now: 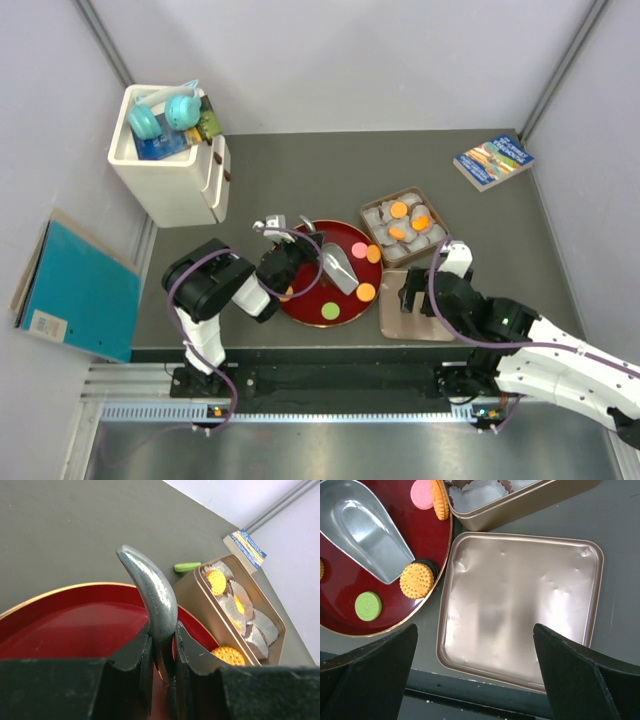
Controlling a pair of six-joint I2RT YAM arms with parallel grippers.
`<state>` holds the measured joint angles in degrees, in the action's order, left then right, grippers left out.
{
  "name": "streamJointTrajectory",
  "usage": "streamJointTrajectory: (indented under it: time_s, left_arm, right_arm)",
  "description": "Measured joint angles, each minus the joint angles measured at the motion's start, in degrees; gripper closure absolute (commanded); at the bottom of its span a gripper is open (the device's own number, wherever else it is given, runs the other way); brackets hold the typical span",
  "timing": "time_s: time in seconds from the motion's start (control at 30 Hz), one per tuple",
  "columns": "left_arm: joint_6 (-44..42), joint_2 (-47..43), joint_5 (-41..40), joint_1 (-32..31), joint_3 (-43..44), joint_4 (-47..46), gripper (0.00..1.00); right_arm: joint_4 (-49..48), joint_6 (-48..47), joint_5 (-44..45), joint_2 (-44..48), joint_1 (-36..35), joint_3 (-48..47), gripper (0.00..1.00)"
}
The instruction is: Pack the cookies
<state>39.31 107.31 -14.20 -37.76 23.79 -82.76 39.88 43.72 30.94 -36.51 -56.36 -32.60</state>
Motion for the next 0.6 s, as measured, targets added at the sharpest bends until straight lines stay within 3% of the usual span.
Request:
streamJointTrajectory:
  time_s: [0.33, 0.6]
  left_arm:
    - [-0.83, -3.78, 5.44, 0.2, -5.25, -0.17, 1.0]
    - [0.04, -2.47, 6.32, 0.2, -3.15, 0.7, 1.0]
  right_arm:
    - [-1.29, 0.0, -0.22, -0.28, 0.0, 0.44, 0.01]
    - [-1.81, -0.02, -0.96, -2.58, 0.0, 0.83, 0.01]
